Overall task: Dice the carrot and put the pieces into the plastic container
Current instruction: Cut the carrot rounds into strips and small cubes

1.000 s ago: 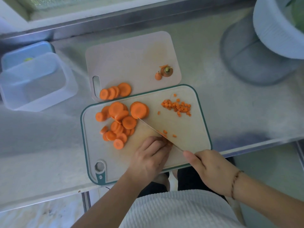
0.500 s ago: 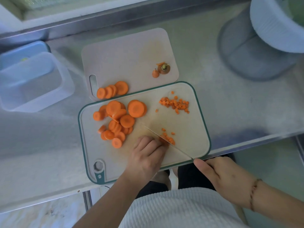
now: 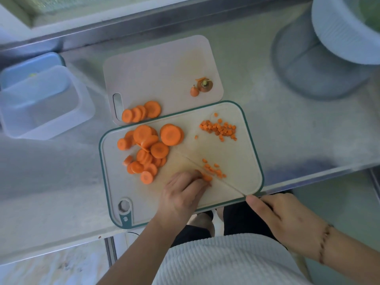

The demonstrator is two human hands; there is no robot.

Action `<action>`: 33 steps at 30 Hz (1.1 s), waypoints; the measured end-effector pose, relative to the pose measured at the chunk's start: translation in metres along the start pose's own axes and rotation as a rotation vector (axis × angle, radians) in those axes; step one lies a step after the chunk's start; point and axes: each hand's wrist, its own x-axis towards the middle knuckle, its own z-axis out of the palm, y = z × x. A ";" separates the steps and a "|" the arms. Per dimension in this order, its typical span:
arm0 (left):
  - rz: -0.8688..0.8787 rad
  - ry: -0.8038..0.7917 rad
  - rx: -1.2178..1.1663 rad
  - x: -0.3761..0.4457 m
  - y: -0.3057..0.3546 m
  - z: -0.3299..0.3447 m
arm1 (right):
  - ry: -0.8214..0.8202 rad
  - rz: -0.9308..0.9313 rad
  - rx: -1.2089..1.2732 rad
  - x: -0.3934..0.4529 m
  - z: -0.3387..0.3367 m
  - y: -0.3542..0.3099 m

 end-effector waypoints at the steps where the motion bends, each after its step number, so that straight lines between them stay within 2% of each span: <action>1: -0.032 0.011 -0.023 0.000 0.000 0.000 | 0.006 0.008 0.006 -0.001 0.000 0.002; 4: -0.086 0.029 -0.059 0.002 0.003 0.000 | 0.022 0.018 0.013 -0.001 0.000 0.006; 13: 0.015 0.026 0.024 0.003 0.006 0.002 | -0.023 0.021 -0.007 -0.005 0.005 0.002; 24: -0.066 0.037 0.011 0.000 0.006 0.007 | -0.045 0.037 -0.023 -0.004 0.009 0.002; 28: -0.067 0.030 -0.010 0.002 0.007 0.006 | -0.098 0.035 -0.024 0.011 0.011 -0.005; 33: -0.046 0.009 0.001 -0.002 0.006 0.005 | -0.088 -0.014 -0.011 0.032 0.005 -0.017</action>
